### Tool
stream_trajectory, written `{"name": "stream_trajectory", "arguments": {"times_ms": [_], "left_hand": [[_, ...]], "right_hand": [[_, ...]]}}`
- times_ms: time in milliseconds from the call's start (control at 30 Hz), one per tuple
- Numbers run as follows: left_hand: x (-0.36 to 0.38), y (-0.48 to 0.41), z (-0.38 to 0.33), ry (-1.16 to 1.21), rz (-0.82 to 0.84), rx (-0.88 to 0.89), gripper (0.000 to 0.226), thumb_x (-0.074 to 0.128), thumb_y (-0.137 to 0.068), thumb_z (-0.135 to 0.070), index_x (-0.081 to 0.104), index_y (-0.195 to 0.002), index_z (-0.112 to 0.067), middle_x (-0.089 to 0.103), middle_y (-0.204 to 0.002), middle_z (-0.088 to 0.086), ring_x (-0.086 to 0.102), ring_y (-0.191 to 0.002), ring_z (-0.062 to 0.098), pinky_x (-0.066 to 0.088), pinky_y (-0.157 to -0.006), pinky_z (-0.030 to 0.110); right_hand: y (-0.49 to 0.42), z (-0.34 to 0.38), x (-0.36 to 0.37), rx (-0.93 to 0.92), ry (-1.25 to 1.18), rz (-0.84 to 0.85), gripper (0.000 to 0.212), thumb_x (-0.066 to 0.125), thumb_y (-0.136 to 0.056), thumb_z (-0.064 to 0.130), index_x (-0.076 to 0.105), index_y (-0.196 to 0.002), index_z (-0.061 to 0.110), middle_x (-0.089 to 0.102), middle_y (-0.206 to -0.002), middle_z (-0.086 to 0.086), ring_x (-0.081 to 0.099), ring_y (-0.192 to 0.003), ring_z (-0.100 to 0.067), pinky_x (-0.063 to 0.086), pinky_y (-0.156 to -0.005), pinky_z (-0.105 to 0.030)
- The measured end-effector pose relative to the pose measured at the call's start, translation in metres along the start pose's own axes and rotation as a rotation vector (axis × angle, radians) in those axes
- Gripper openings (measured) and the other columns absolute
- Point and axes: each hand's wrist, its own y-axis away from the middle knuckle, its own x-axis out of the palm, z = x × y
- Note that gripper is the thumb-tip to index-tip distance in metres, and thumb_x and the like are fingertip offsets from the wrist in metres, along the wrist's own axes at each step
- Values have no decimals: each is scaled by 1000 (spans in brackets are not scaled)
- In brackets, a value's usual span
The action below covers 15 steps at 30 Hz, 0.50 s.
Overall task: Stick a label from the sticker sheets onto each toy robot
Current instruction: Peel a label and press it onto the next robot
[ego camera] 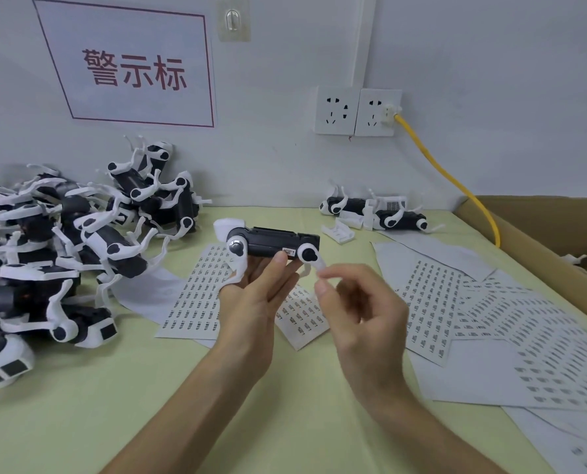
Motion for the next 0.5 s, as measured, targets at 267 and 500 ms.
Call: {"name": "stream_trajectory", "arguments": {"times_ms": [267,500], "left_hand": [[3,6,4,-155,85,19,25,69,-96,-10,70,-118,0,77,-114,16,74,-108,36,55,-103,44],[3,4,3,-225,119,26,23,62,-101,-14,71,-120,-5,76,-114,16,76,-99,27,57,-89,30]], "right_hand": [[-14,-9,-6,131,41,134,49,71,-92,21,59,-138,31,56,-130,18,58,-123,-6,51,-92,-19],[-14,-8,-4,156,7,104,39,73,-85,33,65,-123,37,64,-118,16,68,-104,-7,54,-71,-17]]}}
